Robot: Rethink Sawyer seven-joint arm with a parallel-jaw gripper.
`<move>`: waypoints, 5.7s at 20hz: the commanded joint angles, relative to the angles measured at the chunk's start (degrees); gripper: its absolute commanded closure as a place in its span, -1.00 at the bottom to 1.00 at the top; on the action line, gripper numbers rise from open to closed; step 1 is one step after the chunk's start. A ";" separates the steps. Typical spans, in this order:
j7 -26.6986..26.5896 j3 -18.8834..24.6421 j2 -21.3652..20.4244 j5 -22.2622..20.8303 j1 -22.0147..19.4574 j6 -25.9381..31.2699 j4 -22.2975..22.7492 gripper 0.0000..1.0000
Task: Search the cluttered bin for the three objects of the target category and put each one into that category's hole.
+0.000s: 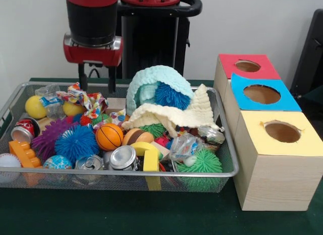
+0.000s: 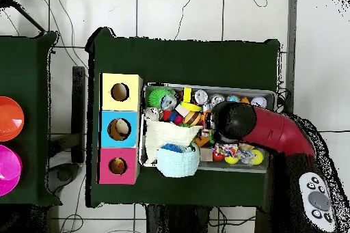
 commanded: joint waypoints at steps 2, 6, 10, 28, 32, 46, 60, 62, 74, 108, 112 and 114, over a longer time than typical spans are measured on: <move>8.34 1.13 -6.21 -0.37 4.27 -3.69 9.51 -1.00; 10.21 1.06 -6.21 0.26 5.72 -6.80 11.59 -1.00; 10.73 1.20 -5.47 0.72 6.58 -9.33 12.50 -1.00; 12.40 1.96 -1.26 2.78 8.81 -15.44 12.63 -1.00; 13.33 1.71 -1.98 3.67 10.42 -15.46 12.99 -1.00; 13.61 0.30 -1.72 5.14 13.32 -17.93 13.45 1.00; 15.98 -1.10 1.48 6.76 15.71 -21.86 15.09 1.00; 16.43 -1.41 2.50 7.00 16.10 -23.18 14.73 1.00; 16.64 -2.52 5.58 9.86 18.26 -25.77 13.29 1.00; 14.04 -1.84 18.39 14.24 18.56 -36.44 12.06 1.00; 14.24 -2.20 21.19 13.76 19.08 -38.84 11.31 1.00; 14.61 -2.44 22.10 13.63 19.52 -40.07 11.39 1.00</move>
